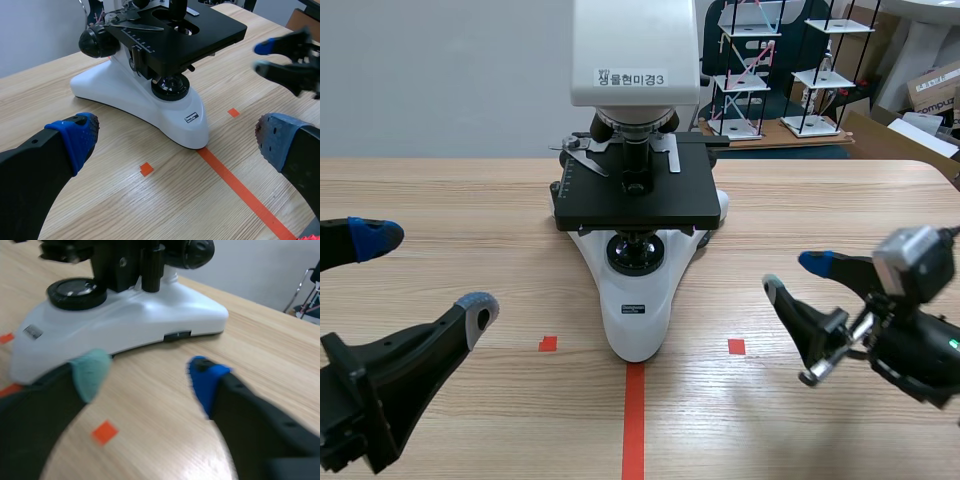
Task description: Return to the home posture
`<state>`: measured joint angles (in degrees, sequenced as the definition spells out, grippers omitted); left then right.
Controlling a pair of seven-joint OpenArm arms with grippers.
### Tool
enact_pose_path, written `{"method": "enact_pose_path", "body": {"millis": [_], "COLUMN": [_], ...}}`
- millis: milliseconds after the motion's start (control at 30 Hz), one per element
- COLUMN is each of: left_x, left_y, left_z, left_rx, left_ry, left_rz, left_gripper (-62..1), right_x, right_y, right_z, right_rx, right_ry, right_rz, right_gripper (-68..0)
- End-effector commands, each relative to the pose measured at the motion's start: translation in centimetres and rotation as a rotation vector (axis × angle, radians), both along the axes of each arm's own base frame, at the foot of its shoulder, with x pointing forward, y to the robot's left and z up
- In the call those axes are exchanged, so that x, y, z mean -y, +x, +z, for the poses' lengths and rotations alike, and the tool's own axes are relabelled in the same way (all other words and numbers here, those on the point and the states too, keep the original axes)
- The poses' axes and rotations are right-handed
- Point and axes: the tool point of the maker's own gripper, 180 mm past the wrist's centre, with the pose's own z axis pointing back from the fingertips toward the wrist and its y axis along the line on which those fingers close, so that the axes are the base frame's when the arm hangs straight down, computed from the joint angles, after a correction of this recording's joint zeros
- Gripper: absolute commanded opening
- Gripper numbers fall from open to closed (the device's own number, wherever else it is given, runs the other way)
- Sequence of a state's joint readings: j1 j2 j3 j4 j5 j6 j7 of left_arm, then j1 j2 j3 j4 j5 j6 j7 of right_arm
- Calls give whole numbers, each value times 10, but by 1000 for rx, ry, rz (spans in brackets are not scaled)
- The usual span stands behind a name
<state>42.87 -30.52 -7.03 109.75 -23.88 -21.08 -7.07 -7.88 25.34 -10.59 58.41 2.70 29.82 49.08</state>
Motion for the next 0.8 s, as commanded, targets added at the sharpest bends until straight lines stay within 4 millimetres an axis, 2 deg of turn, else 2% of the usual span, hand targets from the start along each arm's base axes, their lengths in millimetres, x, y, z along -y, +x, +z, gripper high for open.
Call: {"method": "enact_pose_path", "body": {"millis": [0, 33, 100, 233, 333, 533, 767], "left_x": [2, 2, 2, 2, 2, 2, 2], "left_y": [1, 1, 1, 1, 1, 1, 1], "left_z": [7, 7, 7, 7, 7, 7, 7], "left_rx": [21, 21, 21, 21, 21, 21, 21], "left_ry": [-15, -15, -15, -15, -15, -15, -15], "left_rz": [-4, -4, -4, -4, -4, -4, -4], "left_gripper": [14, 14, 14, 14, 14, 14, 14], "right_x": [11, 15, 18, 16, 11, 2, 3], "right_y": [-4, -16, -32, -57, -68, -72, -66], "right_z": [22, 30, 43, 66, 84, 122, 123], "right_rx": [53, 60, 69, 74, 68, 94, 50], "right_ry": [31, 55, 71, 16, -53, -109, -95], "right_rz": [-23, -35, -46, -36, -20, -13, -41], "right_gripper": [-149, -75, -31, -30, -30, -31, -31]}}
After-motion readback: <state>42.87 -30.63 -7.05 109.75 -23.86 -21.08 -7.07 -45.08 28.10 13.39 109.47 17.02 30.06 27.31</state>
